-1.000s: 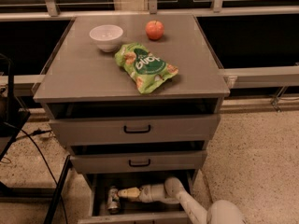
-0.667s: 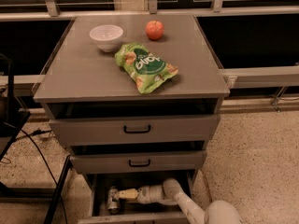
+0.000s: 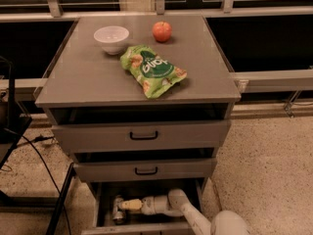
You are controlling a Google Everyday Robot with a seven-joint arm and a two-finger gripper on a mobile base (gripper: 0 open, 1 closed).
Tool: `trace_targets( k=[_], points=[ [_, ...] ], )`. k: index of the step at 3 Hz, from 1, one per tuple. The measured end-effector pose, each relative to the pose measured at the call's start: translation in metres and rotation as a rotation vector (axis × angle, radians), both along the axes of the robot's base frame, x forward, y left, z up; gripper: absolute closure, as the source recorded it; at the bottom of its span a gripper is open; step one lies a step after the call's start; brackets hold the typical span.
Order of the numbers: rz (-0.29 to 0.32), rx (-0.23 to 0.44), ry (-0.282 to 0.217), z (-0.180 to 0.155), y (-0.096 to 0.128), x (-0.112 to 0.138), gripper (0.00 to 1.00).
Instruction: Pick 7up can from bottom drawer and place on counter
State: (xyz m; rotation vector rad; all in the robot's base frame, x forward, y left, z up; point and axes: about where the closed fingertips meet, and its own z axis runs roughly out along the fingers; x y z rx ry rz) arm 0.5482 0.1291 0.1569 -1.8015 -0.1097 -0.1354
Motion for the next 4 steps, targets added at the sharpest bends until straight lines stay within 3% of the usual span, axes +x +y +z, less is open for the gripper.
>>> trace_targets(
  k=[2,4],
  points=[
    [0.005,0.009,-0.004,0.001,0.004,-0.002,0.35],
    [0.023,-0.041,-0.025,0.002,0.014,-0.003,0.38]
  ],
)
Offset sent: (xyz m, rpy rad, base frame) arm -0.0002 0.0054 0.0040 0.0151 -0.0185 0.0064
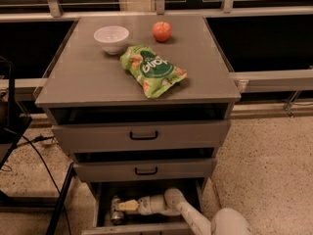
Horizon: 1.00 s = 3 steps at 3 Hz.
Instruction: Pick 7up can from bottom drawer and place on counter
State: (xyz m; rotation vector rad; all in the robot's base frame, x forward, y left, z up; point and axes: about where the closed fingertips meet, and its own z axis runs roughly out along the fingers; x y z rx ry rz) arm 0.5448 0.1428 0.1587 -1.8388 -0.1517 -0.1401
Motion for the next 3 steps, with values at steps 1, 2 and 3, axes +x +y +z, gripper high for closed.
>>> trace_targets(
  k=[1,2,3],
  points=[
    [0.010,-0.035,-0.011,-0.0013,0.0059,-0.0014,0.39],
    [0.017,-0.069,-0.022,-0.0026,0.0105,-0.0022,0.41],
    [0.021,-0.101,-0.035,-0.0040,0.0132,-0.0024,0.40]
  ],
)
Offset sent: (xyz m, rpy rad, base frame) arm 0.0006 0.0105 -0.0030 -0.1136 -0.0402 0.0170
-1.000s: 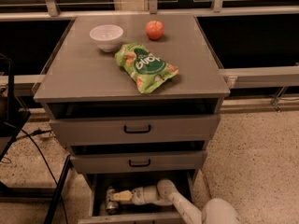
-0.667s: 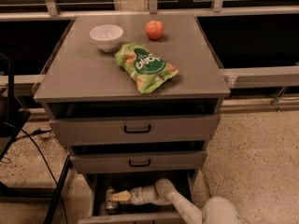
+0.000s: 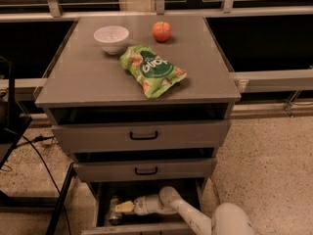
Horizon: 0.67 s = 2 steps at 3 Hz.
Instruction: Pick 7up can from bottom drawer and place on counter
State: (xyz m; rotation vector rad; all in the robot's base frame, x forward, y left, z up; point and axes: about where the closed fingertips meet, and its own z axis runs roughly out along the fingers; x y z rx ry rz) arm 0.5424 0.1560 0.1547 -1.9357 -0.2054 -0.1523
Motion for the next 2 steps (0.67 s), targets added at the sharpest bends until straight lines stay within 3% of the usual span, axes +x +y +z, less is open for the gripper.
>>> trace_targets(
  k=[2],
  points=[
    [-0.012,-0.064,-0.040,-0.0001,0.0021,-0.0002,0.39]
  ],
)
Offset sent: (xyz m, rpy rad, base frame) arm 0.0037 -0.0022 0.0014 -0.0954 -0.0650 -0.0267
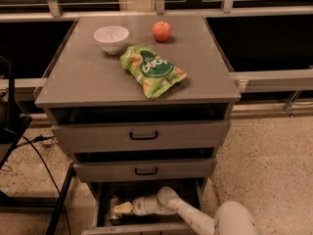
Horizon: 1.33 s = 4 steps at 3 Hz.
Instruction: Pick 7up can from bottom drawer and place on counter
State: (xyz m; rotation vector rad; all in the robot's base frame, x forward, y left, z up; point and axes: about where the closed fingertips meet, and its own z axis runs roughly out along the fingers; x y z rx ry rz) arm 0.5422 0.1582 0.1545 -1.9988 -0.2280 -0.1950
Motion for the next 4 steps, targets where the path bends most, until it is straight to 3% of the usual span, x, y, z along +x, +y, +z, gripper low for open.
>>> trace_targets(
  k=[4],
  points=[
    [-0.015,0.178,0.026,-0.012,0.014,0.003,0.40]
  ],
)
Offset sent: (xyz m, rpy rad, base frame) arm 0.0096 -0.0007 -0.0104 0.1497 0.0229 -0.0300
